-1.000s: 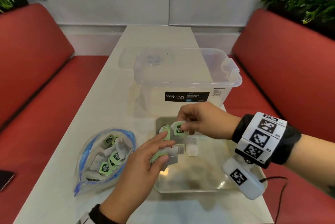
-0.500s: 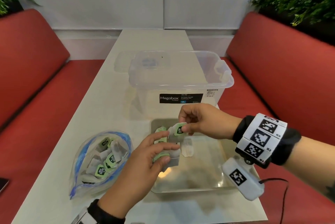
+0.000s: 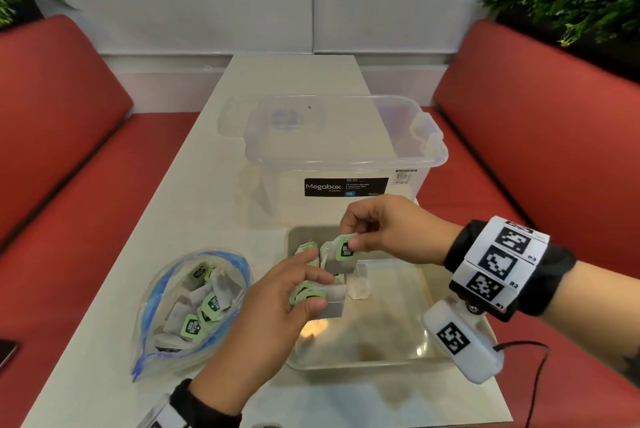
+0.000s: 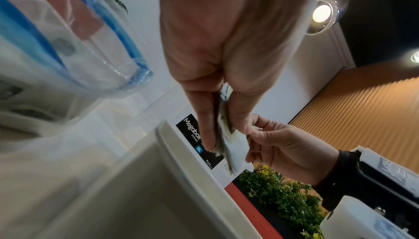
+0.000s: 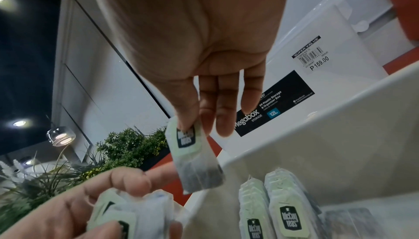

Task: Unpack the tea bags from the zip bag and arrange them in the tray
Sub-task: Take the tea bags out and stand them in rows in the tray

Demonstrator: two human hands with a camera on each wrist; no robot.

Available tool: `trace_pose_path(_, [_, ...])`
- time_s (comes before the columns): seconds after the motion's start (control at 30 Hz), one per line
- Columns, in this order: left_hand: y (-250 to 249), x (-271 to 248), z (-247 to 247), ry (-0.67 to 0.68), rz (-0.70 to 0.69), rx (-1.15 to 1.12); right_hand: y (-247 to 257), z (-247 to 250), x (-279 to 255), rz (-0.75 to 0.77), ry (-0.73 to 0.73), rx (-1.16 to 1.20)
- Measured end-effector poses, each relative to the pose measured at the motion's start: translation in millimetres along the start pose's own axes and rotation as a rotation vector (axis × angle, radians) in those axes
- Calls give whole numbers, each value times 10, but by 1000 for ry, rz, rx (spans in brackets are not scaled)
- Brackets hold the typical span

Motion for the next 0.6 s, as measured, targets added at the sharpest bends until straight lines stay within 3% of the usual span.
trace_pose_path(0.23, [-1, 13, -112, 100, -17, 130, -96, -104, 43, -91, 166, -63])
trace_pose_path(0.33, [53, -23, -116, 120, -2, 185, -337, -128, 127, -265, 296, -342])
trace_pose_path(0.43, [85, -54, -134, 143, 13, 175, -561, -295, 193, -394, 535, -681])
trace_pose_path(0.6, [131, -54, -138, 138, 7, 153, -833, -587, 370, -391, 787, -864])
Point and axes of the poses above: each hand's wrist, its own x-axis towards the middle knuckle, its own z-axis out of the back of the hand, y = z × x, the point moved 5 cm from there along x, towards the middle knuckle, and after that the axes turned 9 degrees about y, right-handed, at the moved point
